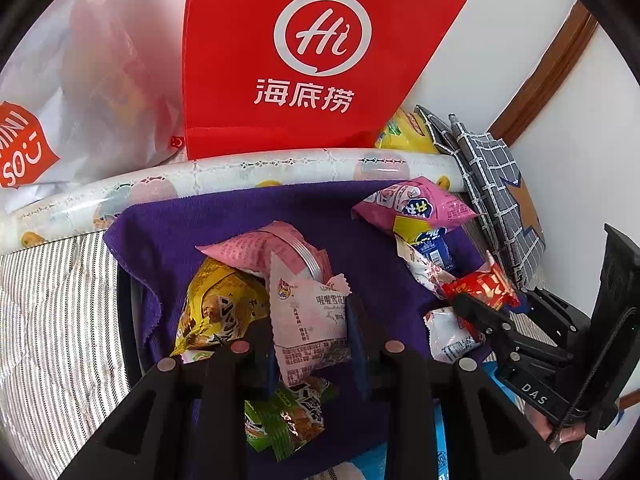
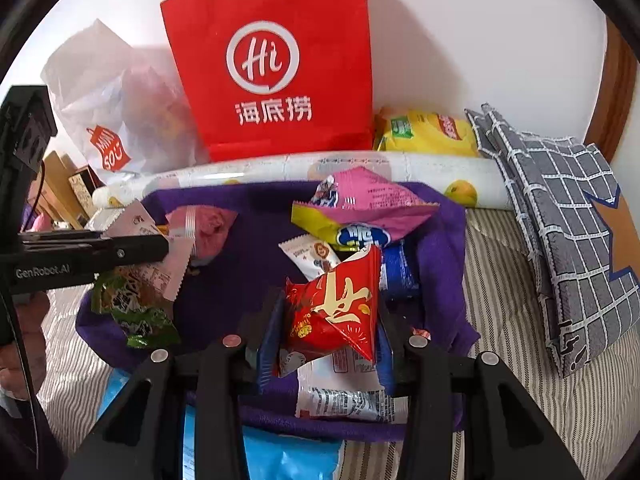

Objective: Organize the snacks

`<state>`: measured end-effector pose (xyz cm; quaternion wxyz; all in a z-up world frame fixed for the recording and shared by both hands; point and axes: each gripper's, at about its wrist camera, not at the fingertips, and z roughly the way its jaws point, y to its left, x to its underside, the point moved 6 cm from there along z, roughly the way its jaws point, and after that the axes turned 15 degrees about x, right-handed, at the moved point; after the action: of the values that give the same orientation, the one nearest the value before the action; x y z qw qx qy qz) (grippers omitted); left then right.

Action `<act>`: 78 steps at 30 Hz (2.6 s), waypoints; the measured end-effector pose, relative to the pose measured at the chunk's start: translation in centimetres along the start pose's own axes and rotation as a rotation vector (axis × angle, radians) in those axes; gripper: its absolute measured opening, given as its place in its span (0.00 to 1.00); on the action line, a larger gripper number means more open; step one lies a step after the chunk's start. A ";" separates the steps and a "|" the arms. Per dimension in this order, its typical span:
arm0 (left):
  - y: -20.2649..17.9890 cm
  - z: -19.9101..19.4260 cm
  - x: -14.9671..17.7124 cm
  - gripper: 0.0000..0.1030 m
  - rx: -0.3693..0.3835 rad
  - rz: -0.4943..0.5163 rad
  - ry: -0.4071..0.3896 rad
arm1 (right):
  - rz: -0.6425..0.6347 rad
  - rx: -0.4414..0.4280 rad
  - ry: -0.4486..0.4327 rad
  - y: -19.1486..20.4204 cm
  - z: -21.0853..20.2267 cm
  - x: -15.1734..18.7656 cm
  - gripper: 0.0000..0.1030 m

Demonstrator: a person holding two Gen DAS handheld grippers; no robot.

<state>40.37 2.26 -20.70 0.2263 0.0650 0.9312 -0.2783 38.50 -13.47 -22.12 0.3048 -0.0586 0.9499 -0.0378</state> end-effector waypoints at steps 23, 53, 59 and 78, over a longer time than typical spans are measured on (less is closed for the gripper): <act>0.5 0.5 0.2 0.27 0.000 -0.006 0.035 | -0.012 0.009 0.038 0.1 0.8 0.4 0.42; -1.8 -1.8 0.1 0.60 -0.003 0.028 -0.005 | 0.017 0.005 -0.050 0.0 -2.8 -0.7 0.68; -3.3 -5.2 1.2 0.69 -0.038 0.053 -0.063 | 0.045 0.030 -0.096 -0.4 -7.3 -1.0 0.70; -11.6 -16.6 9.2 0.90 -0.139 0.118 -0.245 | 0.125 0.173 -0.175 -3.8 -21.9 4.8 0.79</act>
<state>22.91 1.65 -6.91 0.3584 0.0694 0.9081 -0.2053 22.16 -17.05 -6.77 0.3921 0.0241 0.9147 -0.0952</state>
